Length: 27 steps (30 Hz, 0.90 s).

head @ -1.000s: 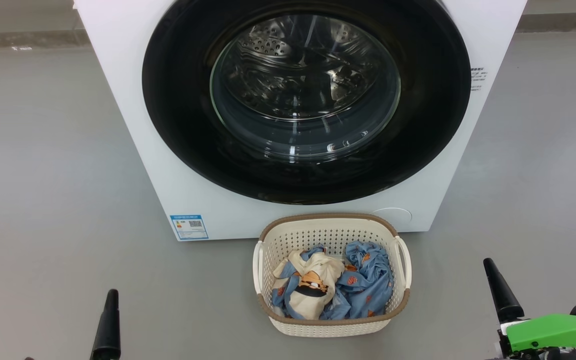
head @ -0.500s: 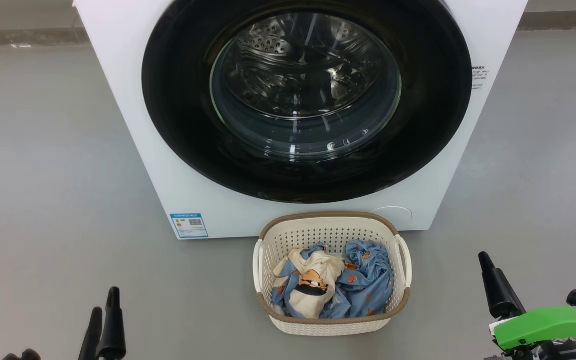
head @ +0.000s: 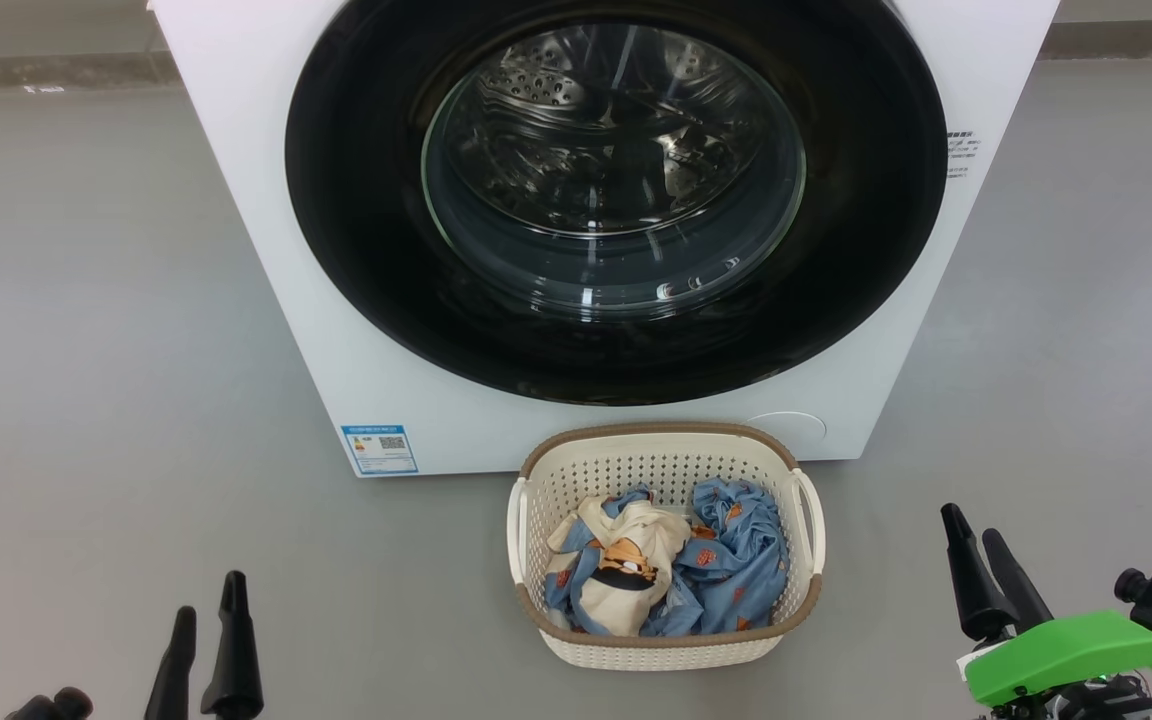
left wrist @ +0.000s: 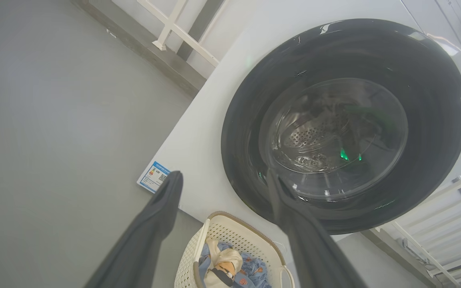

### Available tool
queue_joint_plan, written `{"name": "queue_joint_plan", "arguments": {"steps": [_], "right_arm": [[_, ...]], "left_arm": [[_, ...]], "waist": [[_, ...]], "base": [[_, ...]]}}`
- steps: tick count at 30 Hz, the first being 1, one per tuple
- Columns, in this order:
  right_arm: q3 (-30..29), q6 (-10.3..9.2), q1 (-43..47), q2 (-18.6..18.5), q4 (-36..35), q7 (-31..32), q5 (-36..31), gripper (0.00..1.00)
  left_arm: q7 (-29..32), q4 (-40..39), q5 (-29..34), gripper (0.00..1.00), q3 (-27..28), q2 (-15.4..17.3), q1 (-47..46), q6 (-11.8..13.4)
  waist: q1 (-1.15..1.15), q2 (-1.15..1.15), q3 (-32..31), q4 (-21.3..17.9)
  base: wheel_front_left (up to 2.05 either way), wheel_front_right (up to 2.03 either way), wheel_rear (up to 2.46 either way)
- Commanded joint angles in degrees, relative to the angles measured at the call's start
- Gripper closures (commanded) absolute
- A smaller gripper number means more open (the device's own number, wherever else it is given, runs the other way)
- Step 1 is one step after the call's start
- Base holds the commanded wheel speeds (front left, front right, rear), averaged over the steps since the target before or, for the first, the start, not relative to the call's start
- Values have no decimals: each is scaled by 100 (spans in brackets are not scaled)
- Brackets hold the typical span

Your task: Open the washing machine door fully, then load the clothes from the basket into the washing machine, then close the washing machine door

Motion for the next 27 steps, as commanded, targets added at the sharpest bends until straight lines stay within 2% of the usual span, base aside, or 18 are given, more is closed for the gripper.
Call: {"name": "queue_joint_plan", "arguments": {"steps": [1,27], "right_arm": [[132,29,-290,-127,-132,-101,-257,0],[496,37,-369,-327,-143,-538,-1715,0]], "left_arm": [[-87,-201,243,0,83,127,-189,2],[-514,-288,1943,0,17,212,-223,3]], "waist": [[0,0,0,1],[0,0,3,12]], "base": [[0,0,0],[0,0,0]]}}
